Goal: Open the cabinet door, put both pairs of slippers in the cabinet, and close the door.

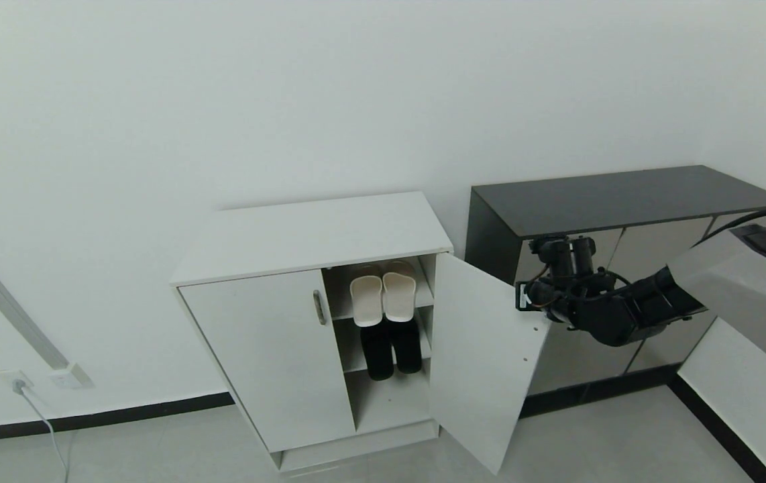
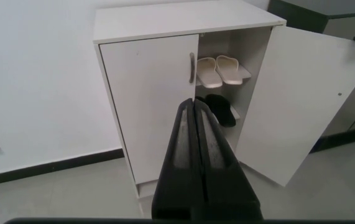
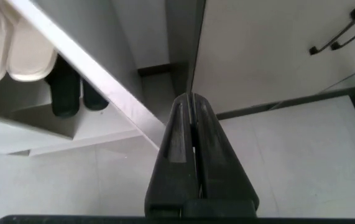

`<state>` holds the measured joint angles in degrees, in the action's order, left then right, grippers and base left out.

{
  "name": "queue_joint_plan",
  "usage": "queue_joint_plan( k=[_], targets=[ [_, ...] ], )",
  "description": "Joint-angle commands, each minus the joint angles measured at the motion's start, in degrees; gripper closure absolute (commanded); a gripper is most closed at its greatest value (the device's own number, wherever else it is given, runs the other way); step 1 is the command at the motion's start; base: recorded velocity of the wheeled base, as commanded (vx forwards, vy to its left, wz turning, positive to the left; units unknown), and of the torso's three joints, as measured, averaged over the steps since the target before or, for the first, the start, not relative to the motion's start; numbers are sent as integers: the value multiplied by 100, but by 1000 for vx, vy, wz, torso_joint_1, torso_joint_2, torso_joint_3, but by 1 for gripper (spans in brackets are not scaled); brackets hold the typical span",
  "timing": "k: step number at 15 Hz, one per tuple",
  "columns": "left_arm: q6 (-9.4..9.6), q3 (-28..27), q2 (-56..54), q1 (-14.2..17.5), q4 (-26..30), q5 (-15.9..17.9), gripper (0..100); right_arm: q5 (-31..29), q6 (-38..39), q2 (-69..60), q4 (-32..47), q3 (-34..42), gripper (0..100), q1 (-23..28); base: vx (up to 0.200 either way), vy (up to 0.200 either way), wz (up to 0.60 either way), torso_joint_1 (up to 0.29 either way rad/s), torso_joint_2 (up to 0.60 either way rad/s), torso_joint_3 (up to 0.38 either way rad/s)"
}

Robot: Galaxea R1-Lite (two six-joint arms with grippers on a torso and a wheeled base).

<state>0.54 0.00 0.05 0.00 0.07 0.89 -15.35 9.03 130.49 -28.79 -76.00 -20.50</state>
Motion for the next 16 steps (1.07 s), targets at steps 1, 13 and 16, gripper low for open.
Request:
queue_joint_plan(
  k=[1,13,16],
  targets=[
    [-1,0,4,0,1,-1,100,5,2,-278,-3,252,100,-243,0,0,0,0,0,0],
    [-10,0,4,0,1,-10,100,41,11,-955,-663,1509,100,-1518,0,0,0,0,0,0],
    [-10,0,4,0,1,-10,100,41,2,-981,-838,1614,100,-1553,0,0,0,0,0,0]
  ],
)
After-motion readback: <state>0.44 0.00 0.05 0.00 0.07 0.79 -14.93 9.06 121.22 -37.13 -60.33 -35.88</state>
